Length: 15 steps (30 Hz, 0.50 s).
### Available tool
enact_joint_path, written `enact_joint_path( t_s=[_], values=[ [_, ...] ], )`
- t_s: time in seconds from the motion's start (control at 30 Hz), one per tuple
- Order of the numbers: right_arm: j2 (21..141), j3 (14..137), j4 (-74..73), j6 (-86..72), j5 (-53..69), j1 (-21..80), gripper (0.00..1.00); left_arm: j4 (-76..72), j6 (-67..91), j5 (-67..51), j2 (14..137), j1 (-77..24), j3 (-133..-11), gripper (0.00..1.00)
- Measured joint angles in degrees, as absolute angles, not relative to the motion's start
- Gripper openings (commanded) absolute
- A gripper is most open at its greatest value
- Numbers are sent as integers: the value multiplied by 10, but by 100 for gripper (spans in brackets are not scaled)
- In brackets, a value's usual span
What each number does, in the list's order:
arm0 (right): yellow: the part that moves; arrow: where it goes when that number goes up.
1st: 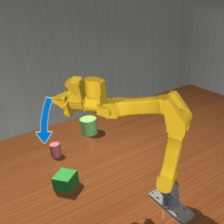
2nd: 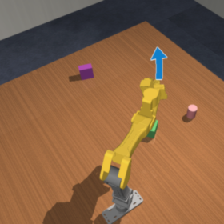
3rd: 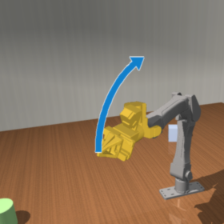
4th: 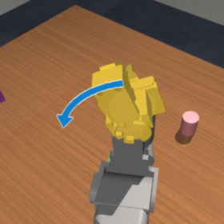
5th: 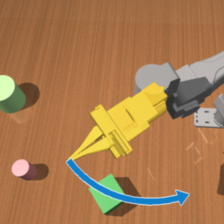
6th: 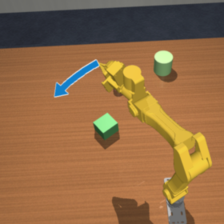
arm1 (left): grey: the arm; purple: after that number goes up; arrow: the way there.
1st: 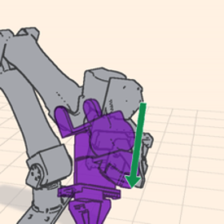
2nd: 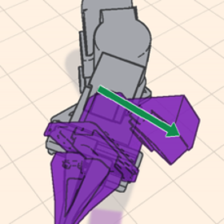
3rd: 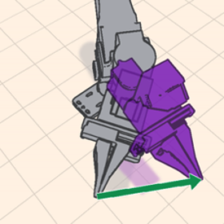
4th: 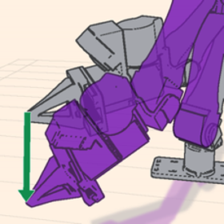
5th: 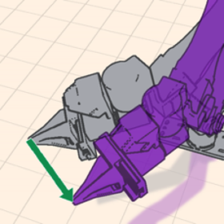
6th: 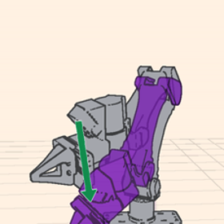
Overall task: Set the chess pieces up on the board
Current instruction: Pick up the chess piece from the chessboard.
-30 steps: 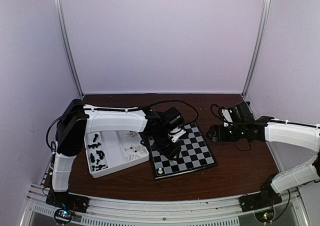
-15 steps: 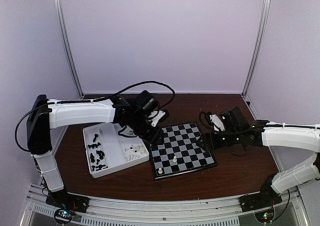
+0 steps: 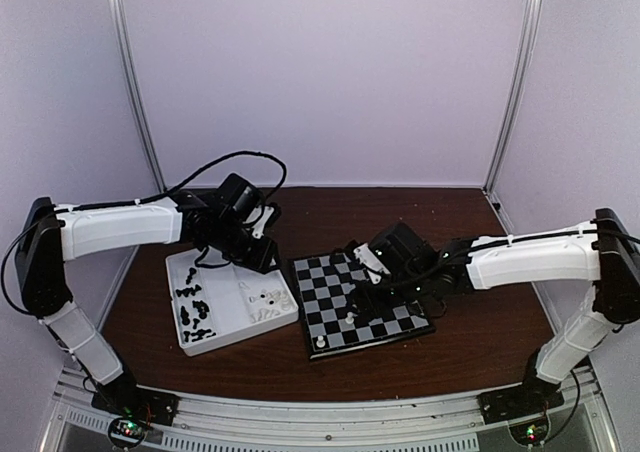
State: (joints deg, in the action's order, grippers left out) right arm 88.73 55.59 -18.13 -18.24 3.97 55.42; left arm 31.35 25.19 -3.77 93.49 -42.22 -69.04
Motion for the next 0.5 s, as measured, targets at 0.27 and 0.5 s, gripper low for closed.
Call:
enact_joint_path(
  t_s=[0.27,0.5],
  values=[
    [968,608,-199,-171,24,576,55,313,244,-18,915,-416,-670,38],
    [1001,616,-212,-169,18,576,47,313,235,0,914,-416,-665,38]
  ],
)
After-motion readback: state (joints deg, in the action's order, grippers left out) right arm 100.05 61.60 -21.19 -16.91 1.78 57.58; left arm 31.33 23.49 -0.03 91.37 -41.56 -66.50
